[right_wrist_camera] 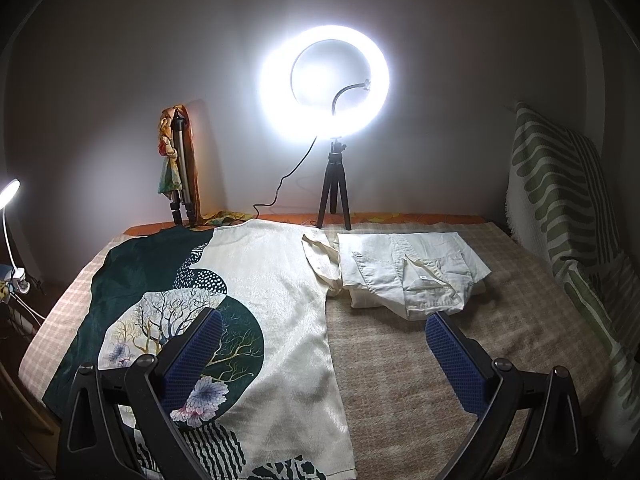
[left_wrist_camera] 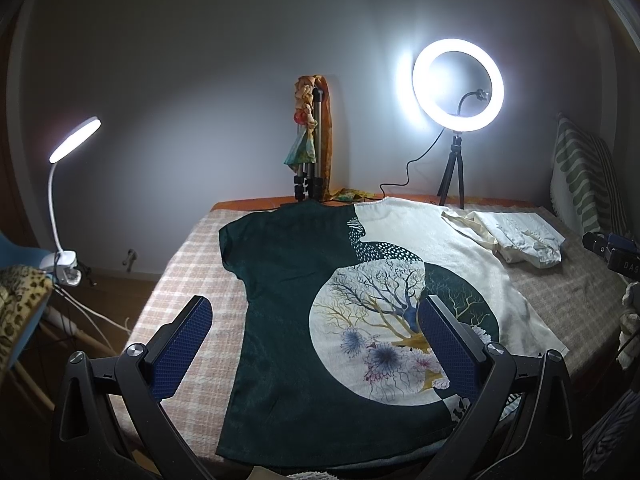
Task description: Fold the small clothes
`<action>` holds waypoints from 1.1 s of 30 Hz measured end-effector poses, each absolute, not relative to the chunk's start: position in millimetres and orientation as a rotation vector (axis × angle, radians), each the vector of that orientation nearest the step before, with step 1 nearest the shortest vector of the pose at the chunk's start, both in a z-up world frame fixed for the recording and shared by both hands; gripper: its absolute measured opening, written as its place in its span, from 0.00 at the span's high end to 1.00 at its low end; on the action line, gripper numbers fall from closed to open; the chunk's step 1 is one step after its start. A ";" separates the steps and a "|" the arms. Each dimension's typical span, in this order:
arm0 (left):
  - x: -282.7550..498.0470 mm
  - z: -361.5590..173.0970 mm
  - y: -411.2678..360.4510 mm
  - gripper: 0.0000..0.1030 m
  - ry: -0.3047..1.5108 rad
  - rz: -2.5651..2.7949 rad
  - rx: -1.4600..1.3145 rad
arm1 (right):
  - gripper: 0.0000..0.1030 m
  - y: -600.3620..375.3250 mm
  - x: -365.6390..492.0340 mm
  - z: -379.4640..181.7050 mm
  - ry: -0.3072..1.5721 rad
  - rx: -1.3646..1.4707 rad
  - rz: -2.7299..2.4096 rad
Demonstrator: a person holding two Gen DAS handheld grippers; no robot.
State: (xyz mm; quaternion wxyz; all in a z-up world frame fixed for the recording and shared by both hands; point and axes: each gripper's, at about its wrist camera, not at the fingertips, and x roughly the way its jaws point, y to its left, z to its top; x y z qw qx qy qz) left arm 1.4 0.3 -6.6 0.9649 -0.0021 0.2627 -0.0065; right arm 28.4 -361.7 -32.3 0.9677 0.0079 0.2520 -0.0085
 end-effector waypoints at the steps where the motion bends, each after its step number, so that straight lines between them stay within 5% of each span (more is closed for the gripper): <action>1: 1.6 -7.0 0.1 0.01 0.531 -0.013 -0.003 | 0.00 -361.2 29.0 -31.6 0.509 0.016 -0.017; 33: 2.7 -11.5 3.2 0.01 0.545 -0.006 -0.013 | 0.00 -360.5 30.1 -28.6 0.504 0.019 -0.021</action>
